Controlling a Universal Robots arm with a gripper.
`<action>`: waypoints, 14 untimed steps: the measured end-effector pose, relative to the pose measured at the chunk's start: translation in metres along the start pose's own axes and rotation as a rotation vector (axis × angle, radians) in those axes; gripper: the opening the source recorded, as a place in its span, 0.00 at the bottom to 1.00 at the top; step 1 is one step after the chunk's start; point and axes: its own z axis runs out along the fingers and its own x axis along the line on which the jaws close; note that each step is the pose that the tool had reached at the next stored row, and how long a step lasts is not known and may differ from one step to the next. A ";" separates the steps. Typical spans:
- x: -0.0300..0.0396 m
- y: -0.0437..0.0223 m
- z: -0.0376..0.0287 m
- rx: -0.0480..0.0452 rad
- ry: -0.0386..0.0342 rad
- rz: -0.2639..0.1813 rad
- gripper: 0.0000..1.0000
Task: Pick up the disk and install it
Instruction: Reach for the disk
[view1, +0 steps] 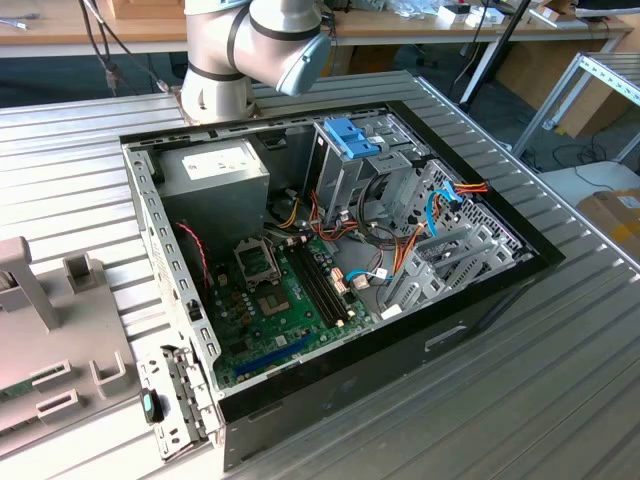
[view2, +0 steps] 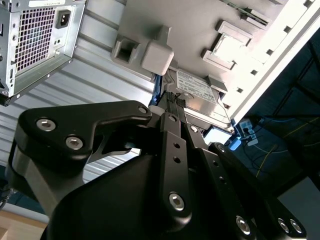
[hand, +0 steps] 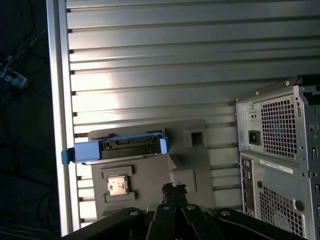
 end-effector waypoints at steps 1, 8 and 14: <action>0.0027 -0.0002 -0.0001 0.0001 0.0001 0.000 0.11; 0.0361 0.0062 -0.0001 0.0000 0.0000 0.000 0.11; 0.0364 0.0069 0.0000 0.0000 0.0000 0.000 0.11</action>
